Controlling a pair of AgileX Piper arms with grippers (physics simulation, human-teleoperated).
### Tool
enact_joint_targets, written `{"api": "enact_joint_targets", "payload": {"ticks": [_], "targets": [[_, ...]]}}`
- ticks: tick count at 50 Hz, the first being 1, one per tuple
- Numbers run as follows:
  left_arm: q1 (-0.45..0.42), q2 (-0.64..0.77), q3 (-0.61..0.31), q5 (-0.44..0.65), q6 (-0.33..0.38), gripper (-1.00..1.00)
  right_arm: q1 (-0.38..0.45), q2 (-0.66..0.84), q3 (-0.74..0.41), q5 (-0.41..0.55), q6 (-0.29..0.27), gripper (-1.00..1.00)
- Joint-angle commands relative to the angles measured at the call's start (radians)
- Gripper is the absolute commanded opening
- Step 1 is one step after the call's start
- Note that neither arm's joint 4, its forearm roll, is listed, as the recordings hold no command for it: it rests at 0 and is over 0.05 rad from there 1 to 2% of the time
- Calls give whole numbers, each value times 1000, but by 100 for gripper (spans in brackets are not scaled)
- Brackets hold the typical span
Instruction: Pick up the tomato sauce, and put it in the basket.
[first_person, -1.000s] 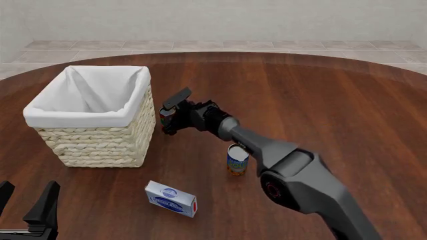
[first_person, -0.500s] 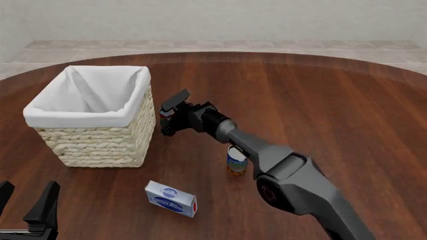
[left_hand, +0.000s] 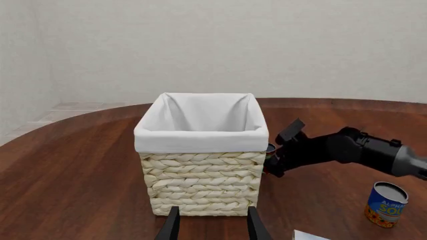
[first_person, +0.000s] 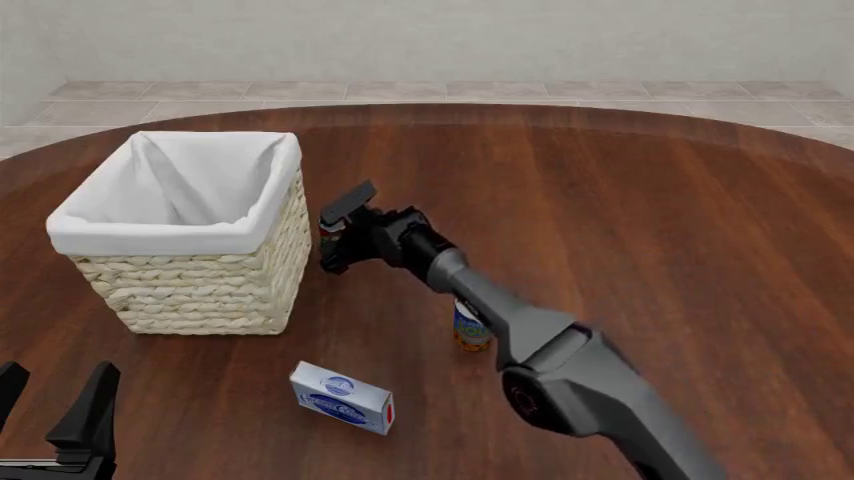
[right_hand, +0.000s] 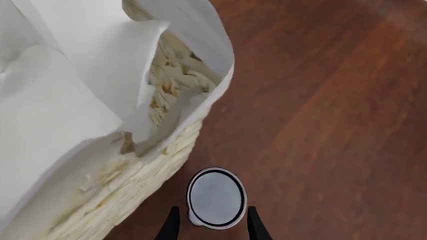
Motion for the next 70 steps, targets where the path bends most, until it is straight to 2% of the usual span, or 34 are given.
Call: {"api": "enact_joint_targets", "payload": {"ticks": [1, 6, 7, 27, 32, 48, 70], "targets": [[0, 0, 0, 0, 0, 100, 3, 37, -70, 26, 0, 100], [0, 0, 0, 0, 0, 100, 3, 47, -93, 35, 0, 100], [0, 0, 0, 0, 0, 100, 1, 45, -93, 31, -6, -100], [0, 0, 0, 0, 0, 100, -1, -9, 10, -29, -7, -100], [0, 0, 0, 0, 0, 100, 3, -81, 143, -101, -5, -100], [0, 0, 0, 0, 0, 100, -7, -178, 317, -195, 1, -100], [0, 0, 0, 0, 0, 100, -24, -365, 627, -355, 15, -100]]}}
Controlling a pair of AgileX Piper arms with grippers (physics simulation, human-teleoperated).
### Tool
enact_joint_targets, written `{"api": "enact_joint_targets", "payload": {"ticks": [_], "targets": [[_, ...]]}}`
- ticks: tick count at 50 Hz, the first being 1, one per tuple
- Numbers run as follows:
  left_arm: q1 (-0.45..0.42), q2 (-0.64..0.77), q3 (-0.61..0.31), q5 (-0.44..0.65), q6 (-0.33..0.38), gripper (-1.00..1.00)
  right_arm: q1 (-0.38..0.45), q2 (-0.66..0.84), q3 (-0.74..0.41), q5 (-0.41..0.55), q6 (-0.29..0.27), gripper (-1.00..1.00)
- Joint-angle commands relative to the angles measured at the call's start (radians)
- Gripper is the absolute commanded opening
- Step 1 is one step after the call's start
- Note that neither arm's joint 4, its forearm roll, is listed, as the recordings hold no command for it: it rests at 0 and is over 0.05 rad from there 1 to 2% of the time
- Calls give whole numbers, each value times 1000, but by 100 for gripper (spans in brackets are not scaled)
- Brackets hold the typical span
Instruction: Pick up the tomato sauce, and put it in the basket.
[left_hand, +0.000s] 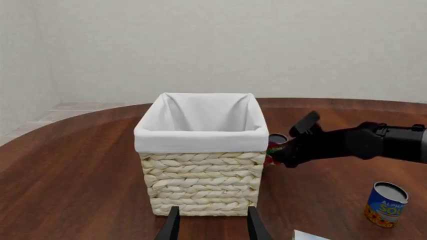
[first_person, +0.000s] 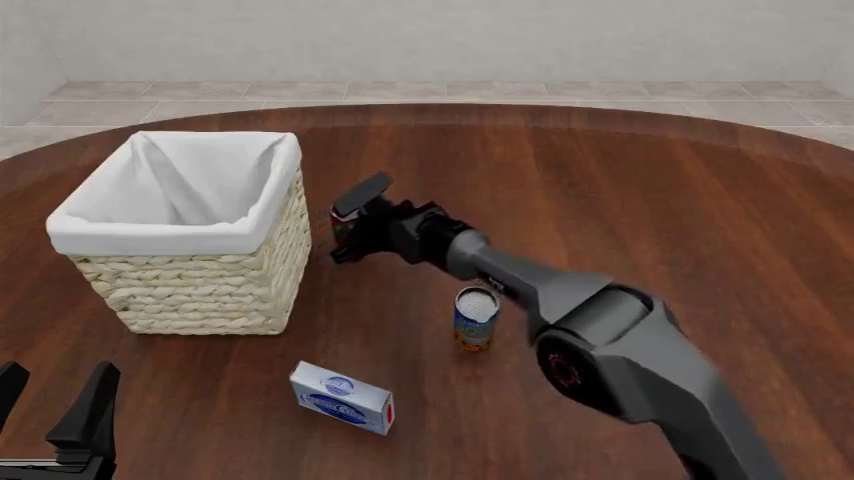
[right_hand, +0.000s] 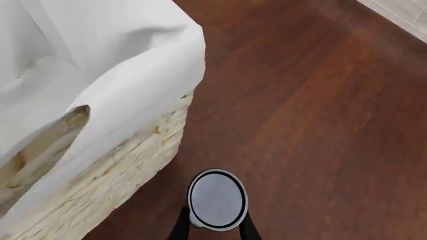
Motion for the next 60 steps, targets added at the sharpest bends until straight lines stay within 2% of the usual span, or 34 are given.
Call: {"api": "enact_joint_targets", "payload": {"ticks": [1, 24, 46, 60], "targets": [[0, 0, 0, 0, 0, 100, -6, -100, 152, -80, 22, -100], [0, 0, 0, 0, 0, 100, 24, -344, 451, -209, 14, -100], [0, 0, 0, 0, 0, 100, 34, -527, 593, -240, -22, -100], [0, 0, 0, 0, 0, 100, 35, -568, 581, -224, -31, -100]]}}
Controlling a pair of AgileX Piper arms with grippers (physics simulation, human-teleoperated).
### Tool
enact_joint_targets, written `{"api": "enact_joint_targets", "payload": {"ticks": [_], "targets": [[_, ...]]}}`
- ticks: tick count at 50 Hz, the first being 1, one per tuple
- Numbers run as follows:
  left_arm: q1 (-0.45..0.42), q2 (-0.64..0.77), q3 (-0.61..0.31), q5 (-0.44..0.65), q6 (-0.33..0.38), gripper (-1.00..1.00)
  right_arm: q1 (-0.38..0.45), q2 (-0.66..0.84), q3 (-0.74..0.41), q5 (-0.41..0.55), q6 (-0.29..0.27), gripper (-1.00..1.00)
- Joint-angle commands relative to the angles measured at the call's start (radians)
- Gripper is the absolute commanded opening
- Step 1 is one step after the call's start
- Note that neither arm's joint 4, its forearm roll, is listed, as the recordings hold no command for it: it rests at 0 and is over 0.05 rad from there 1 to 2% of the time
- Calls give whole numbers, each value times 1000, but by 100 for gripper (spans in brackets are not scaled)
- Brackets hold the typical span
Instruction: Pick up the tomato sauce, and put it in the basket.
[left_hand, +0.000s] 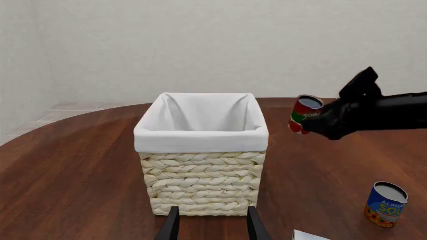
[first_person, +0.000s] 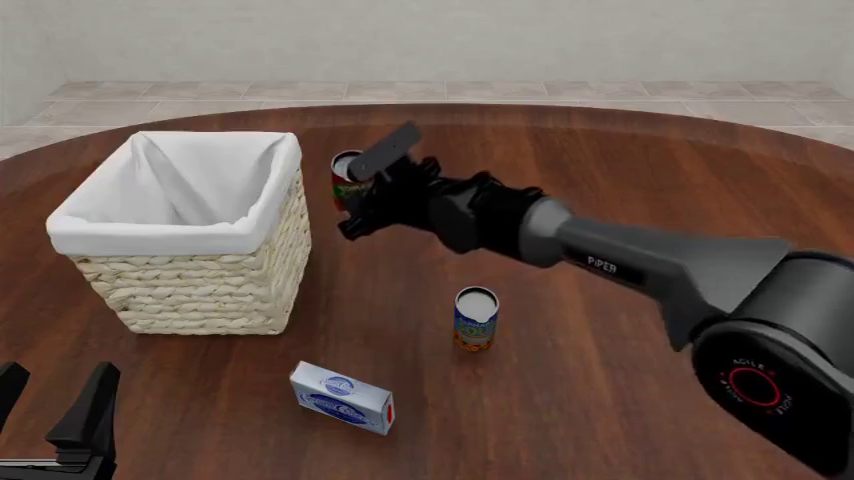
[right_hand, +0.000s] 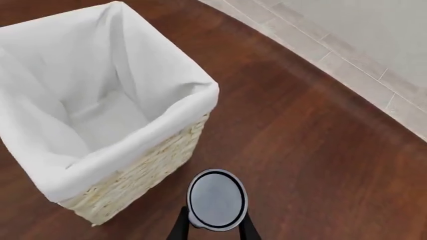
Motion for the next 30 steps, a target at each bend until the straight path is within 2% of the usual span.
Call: {"api": "enact_joint_targets", "payload": {"ticks": [1, 11, 30], "targets": [[0, 0, 0, 0, 0, 100, 6, -67, 24, -1, 9, -100], [0, 0, 0, 0, 0, 100, 32, -170, 96, -8, -10, -100], [0, 0, 0, 0, 0, 100, 48, -293, 154, -2, -45, -100]]}}
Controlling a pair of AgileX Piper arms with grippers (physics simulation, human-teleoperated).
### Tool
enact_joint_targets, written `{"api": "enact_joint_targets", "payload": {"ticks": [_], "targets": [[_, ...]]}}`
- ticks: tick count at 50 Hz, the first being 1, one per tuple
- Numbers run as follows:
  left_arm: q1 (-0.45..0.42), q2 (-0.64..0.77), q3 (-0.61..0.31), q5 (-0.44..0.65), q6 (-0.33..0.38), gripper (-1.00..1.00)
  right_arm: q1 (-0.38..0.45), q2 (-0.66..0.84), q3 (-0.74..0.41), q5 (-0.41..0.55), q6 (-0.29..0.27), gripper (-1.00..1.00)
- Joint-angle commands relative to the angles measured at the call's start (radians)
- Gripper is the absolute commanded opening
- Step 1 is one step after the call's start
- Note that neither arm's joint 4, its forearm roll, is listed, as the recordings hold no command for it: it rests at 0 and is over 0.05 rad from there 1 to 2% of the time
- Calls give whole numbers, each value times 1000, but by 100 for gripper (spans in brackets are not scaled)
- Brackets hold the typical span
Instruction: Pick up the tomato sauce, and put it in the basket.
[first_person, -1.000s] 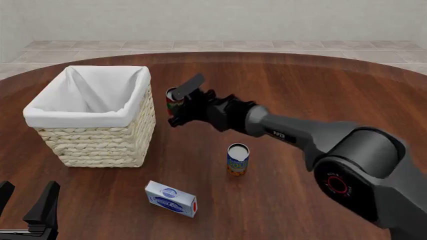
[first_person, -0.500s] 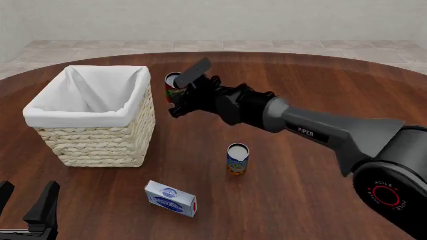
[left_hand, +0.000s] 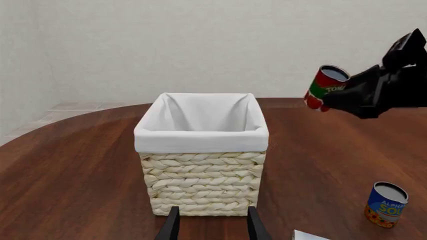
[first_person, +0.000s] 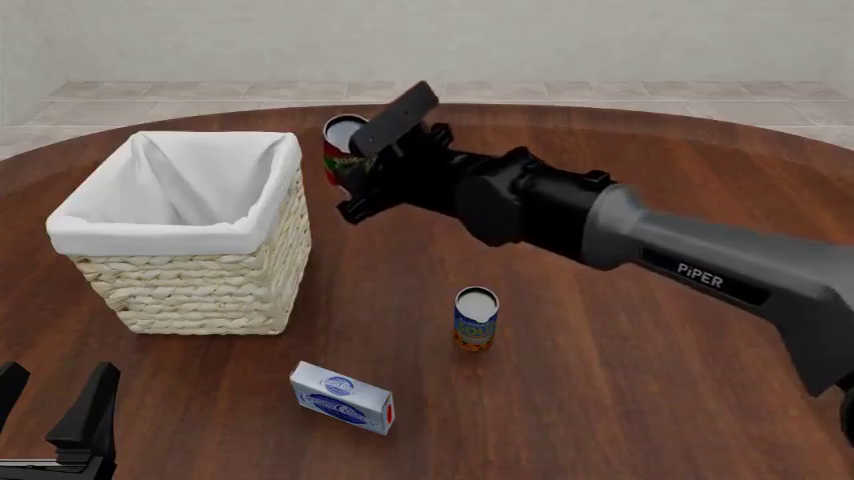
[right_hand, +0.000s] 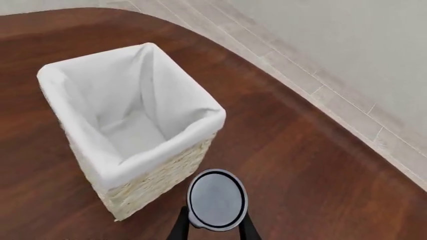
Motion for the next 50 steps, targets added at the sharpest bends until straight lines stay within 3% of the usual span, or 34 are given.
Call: {"api": "enact_joint_targets", "payload": {"ticks": [1, 15, 37, 47, 50], "targets": [[0, 0, 0, 0, 0, 100, 10, -80, 32, 3, -2, -100], [0, 0, 0, 0, 0, 100, 22, -137, 39, 27, -29, -100], [0, 0, 0, 0, 0, 100, 110, -226, 23, 82, -66, -100], [0, 0, 0, 0, 0, 100, 190, -261, 45, 84, -10, -100], [0, 0, 0, 0, 0, 100, 210, -268, 63, 79, -18, -100]]}}
